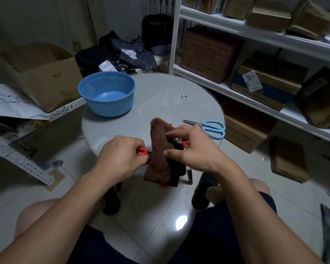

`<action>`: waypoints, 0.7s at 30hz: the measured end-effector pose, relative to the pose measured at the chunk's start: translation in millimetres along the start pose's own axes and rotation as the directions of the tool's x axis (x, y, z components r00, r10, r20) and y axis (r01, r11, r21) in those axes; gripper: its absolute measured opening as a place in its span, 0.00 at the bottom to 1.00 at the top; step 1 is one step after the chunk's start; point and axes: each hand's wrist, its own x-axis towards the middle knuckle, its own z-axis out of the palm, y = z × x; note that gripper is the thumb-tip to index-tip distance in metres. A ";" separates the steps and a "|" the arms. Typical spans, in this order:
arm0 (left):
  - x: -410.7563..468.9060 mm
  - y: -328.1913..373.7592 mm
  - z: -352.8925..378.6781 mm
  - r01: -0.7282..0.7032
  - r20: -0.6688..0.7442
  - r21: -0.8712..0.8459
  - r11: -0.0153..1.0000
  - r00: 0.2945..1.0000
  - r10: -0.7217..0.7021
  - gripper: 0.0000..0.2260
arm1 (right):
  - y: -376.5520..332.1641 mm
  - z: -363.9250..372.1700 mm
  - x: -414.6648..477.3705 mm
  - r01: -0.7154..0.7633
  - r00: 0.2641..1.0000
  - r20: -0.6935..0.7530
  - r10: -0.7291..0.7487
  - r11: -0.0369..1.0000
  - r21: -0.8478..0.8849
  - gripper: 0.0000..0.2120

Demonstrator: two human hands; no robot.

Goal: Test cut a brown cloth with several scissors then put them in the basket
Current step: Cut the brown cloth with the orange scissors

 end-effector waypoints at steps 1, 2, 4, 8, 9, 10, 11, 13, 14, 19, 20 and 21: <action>-0.3 0.8 -0.2 -0.029 -0.003 0.000 1.000 1.000 0.029 0.12 | -1.0 1.1 1.1 0.005 1.000 0.009 -0.004 0.997 -0.083 0.27; -0.1 0.9 0.1 -0.053 -0.007 0.004 0.999 0.999 0.053 0.12 | -2.4 1.8 2.3 0.016 0.999 0.034 -0.013 0.994 -0.111 0.27; 0.4 0.2 -1.1 -0.085 -0.024 -0.022 0.996 0.996 0.085 0.11 | -3.0 2.5 5.3 0.043 0.995 0.090 -0.035 0.996 -0.079 0.23; -0.7 -0.4 -3.7 -0.129 -0.042 -0.159 0.979 0.991 0.123 0.12 | 1.3 5.1 9.9 0.055 0.974 0.214 -0.076 0.993 0.102 0.13; -0.9 -0.2 -4.8 -0.126 -0.029 -0.196 0.973 0.992 0.123 0.12 | 3.0 5.3 10.1 0.063 0.971 0.221 -0.092 0.989 0.136 0.14; -0.7 -0.8 -6.3 -0.125 -0.013 -0.223 0.967 0.992 0.125 0.12 | 4.8 4.8 10.7 0.073 0.970 0.219 -0.105 0.986 0.150 0.15; -0.4 -1.9 -7.9 -0.133 0.002 -0.237 0.962 0.990 0.138 0.13 | 6.1 3.5 10.9 0.087 0.968 0.219 -0.119 0.985 0.148 0.15; 0.1 -5.4 -9.5 -0.163 0.034 -0.225 0.961 0.984 0.175 0.16 | 7.6 3.1 11.9 0.113 0.959 0.247 -0.141 0.986 0.126 0.14; 0.5 -6.7 -9.4 -0.174 0.049 -0.217 0.961 0.981 0.189 0.16 | 6.9 3.1 12.1 0.126 0.953 0.265 -0.149 0.987 0.102 0.13; 0.7 -24.7 -19.4 -0.135 0.070 -0.182 0.974 0.986 0.150 0.23 | 22.9 -10.1 19.5 0.100 0.967 0.242 -0.075 0.991 -0.091 0.09; 0.8 -32.9 -25.4 -0.096 0.066 -0.205 0.974 0.992 0.111 0.21 | 31.2 -16.4 20.8 0.061 0.976 0.214 -0.038 0.993 -0.103 0.08; 0.6 -40.2 -31.3 -0.059 0.066 -0.219 0.974 0.995 0.076 0.18 | 39.7 -21.3 21.1 0.020 0.985 0.175 -0.007 0.997 -0.073 0.09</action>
